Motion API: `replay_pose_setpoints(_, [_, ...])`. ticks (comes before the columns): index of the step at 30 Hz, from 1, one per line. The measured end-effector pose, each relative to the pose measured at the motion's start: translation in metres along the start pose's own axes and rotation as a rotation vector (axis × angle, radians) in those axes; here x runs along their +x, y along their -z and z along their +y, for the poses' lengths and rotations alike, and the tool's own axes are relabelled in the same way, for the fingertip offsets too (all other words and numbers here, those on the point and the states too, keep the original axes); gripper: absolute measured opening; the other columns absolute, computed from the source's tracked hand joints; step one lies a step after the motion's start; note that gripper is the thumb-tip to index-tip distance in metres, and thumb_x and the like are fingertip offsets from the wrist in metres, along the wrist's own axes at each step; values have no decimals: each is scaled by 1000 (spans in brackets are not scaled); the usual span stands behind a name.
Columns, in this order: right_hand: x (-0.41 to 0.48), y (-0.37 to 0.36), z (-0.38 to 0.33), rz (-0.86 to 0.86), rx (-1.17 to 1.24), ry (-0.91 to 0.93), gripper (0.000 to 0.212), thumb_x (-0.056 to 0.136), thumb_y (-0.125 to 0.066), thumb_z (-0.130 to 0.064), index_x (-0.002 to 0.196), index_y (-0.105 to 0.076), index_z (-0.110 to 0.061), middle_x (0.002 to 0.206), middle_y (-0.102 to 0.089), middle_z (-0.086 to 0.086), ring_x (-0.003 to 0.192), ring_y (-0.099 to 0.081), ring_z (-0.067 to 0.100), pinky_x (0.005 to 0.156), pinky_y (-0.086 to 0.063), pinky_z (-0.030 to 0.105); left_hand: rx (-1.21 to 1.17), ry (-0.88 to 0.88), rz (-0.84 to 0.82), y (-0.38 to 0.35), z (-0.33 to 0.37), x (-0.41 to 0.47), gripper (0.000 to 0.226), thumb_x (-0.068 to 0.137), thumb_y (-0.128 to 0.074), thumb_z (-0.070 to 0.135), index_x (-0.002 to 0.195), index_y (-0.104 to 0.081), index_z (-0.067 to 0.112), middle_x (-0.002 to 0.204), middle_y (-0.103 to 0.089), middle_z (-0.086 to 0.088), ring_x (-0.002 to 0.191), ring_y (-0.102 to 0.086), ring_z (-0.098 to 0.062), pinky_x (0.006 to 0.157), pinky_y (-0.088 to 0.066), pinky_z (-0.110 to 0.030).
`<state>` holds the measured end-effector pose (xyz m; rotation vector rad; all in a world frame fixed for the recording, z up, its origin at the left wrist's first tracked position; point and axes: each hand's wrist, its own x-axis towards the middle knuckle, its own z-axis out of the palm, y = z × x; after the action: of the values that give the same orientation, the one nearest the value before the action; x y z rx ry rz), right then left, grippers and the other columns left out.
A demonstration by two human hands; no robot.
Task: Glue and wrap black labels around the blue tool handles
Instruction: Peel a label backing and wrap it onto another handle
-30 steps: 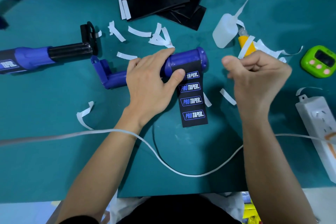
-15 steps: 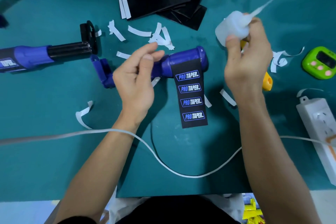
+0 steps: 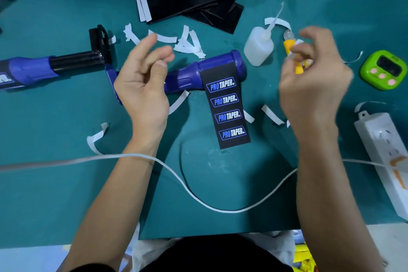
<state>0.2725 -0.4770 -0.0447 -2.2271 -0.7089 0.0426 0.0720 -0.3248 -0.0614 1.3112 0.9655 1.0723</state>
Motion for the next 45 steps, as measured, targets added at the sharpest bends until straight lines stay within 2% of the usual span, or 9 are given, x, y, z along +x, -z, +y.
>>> replay_pose_setpoints(7, [5, 3, 12, -137, -445, -76, 35, 93, -60, -25, 123, -57, -7, 114, -60, 17, 100, -54, 41, 84, -36, 43, 19, 24, -12, 0, 1, -2, 39, 84, -75, 8, 122, -69, 13, 77, -78, 5, 67, -74, -15, 70, -59, -31])
replay_pose_setpoints(13, [6, 8, 21, -88, -455, -147, 33, 100, -47, -22, 126, -59, -7, 117, -59, 19, 101, -54, 45, 79, -35, 45, 645, -291, -335, -14, -13, -16, 77, 90, -75, 33, 157, -41, 16, 154, -46, 15, 145, -44, -12, 121, -29, -27])
replay_pose_setpoints(21, [8, 1, 19, -36, -484, -231, 28, 98, -43, -24, 118, -57, -9, 83, -57, 11, 72, -40, 37, 65, -25, 37, 856, -233, -195, -40, -19, -13, 72, 89, -65, 57, 151, -50, 23, 122, -68, 17, 111, -56, -10, 105, -23, -22])
replay_pose_setpoints(28, [12, 23, 29, -20, 258, -333, 29, 80, -75, -36, 99, -57, -23, 60, -65, -5, 52, -52, 14, 56, -39, 26, 824, -229, -169, -40, -22, -15, 62, 90, -64, 55, 144, -56, 25, 114, -68, 21, 103, -53, -5, 107, -26, -23])
replay_pose_setpoints(32, [10, 28, 17, -266, 729, -391, 15, 88, -70, -30, 91, -59, -21, 68, -58, 1, 55, -52, 20, 54, -25, 42, 803, -254, -165, -38, -22, -15, 49, 100, -56, 48, 142, -59, 22, 116, -71, 17, 103, -58, -10, 107, -30, -29])
replay_pose_setpoints(35, [-1, 26, 2, -247, 842, -295, 9, 97, -59, -19, 100, -52, -14, 70, -55, 5, 66, -69, 28, 60, -52, 36, 806, -238, -138, -41, -23, -14, 47, 99, -58, 46, 140, -61, 23, 113, -72, 17, 102, -58, -10, 105, -29, -27])
replay_pose_setpoints(39, [-31, 25, -8, -41, 565, -40, 10, 97, -53, -7, 101, -48, -14, 59, -56, 7, 47, -67, 26, 42, -49, 32, 802, -248, -122, -42, -24, -14, 48, 97, -59, 47, 139, -63, 24, 110, -71, 18, 98, -58, -10, 104, -26, -19])
replay_pose_setpoints(41, [-47, 19, -11, -149, 349, -41, 19, 98, -55, -23, 107, -50, -38, 64, -62, -1, 51, -64, 20, 54, -51, 33, 789, -251, -119, -42, -24, -14, 48, 96, -61, 47, 138, -64, 24, 110, -72, 18, 98, -58, -9, 104, -25, -18])
replay_pose_setpoints(45, [-60, 8, -19, -325, 161, 56, 23, 99, -46, -28, 120, -46, -36, 72, -58, -1, 65, -56, 13, 61, -40, 17, 759, -235, -104, -42, -23, -16, 47, 92, -67, 43, 136, -65, 25, 111, -72, 19, 99, -59, -10, 103, -29, -23])
